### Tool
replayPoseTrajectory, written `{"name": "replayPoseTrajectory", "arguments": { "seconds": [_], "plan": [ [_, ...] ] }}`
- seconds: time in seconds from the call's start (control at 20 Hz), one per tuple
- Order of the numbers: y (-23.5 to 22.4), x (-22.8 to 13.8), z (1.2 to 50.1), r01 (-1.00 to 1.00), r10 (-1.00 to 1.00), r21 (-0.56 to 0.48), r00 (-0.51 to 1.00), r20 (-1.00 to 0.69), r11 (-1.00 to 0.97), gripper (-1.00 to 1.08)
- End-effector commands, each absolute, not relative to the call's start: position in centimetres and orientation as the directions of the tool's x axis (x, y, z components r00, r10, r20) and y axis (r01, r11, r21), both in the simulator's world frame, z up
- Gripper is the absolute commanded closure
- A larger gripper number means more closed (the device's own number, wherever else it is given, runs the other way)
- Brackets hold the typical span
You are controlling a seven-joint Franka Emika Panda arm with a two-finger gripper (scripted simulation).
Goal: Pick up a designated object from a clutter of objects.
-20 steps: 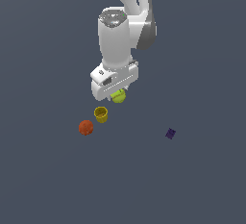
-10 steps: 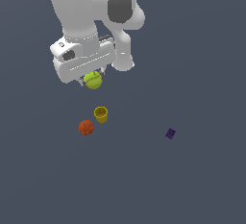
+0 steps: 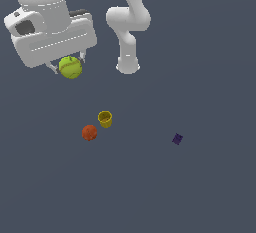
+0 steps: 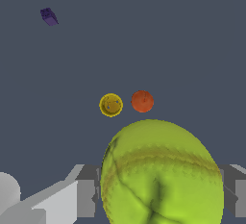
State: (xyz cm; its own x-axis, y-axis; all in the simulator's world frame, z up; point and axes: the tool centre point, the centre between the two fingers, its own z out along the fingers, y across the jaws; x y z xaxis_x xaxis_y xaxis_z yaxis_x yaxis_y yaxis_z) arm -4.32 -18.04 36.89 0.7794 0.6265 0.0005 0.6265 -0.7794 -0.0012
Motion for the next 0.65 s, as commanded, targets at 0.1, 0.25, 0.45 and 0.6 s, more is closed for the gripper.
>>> {"name": "replayPoseTrajectory", "arguments": {
  "seconds": [0.1,0.25,0.45,0.6],
  "plan": [
    [-19.7,-4.1,38.7,0.628,0.628,0.000,0.779,0.000,-0.779,1.08],
    [-20.4,-3.9,39.4,0.628,0.628,0.000,0.779,0.000,-0.779,1.08],
    [-20.8,-3.8,39.8,0.628,0.628,0.000,0.779,0.000,-0.779,1.08],
    [-20.8,-3.8,39.7,0.628,0.628,0.000,0.779,0.000,-0.779,1.08]
  ]
}}
